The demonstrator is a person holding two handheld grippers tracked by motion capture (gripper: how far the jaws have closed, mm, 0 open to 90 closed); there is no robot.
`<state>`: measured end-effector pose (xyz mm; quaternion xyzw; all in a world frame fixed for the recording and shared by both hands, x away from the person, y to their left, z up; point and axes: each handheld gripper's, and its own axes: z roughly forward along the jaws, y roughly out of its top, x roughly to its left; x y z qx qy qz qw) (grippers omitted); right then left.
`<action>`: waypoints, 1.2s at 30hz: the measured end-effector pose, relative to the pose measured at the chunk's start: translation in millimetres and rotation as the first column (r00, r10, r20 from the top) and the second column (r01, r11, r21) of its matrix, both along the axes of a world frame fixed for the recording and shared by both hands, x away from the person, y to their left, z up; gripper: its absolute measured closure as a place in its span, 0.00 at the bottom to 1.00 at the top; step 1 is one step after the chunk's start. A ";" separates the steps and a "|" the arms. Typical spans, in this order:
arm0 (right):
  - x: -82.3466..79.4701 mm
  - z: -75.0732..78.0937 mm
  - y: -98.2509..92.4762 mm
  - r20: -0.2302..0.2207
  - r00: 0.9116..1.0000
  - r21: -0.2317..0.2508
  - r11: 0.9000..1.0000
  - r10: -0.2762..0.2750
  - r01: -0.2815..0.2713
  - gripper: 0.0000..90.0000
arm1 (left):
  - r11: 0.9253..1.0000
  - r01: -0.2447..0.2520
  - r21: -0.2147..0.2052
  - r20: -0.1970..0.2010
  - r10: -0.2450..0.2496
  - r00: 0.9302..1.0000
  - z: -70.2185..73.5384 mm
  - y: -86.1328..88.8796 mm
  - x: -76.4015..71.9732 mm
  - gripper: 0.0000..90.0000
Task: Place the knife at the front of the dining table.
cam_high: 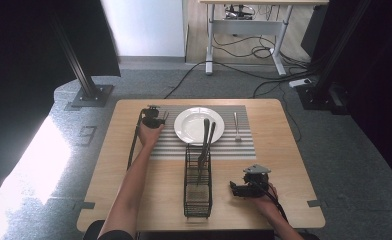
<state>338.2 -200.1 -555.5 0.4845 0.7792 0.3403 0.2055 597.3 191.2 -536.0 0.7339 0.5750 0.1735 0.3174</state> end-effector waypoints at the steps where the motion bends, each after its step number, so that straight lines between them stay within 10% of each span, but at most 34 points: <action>1: 0.0 0.0 0.0 0.000 1.000 0.000 1.000 0.000 0.000 0.08 | 1.000 0.004 -0.004 0.002 -0.004 1.000 -0.4 0.6 -0.5 0.88; 7: 0.0 0.0 -0.1 0.000 1.000 0.000 1.000 0.001 -0.001 0.08 | 0.998 0.032 -0.052 0.022 -0.031 0.999 3.4 6.0 -11.1 0.64; 21: 0.7 0.0 1.1 0.002 1.000 -0.004 1.000 0.011 -0.011 0.08 | 0.996 0.069 -0.054 0.023 -0.068 0.997 7.1 20.6 -64.1 0.59; 36: -1.2 0.2 1.9 0.005 1.000 -0.004 1.000 0.018 -0.018 0.09 | 0.995 0.073 -0.068 -0.027 -0.074 0.997 1.8 22.7 -88.7 0.58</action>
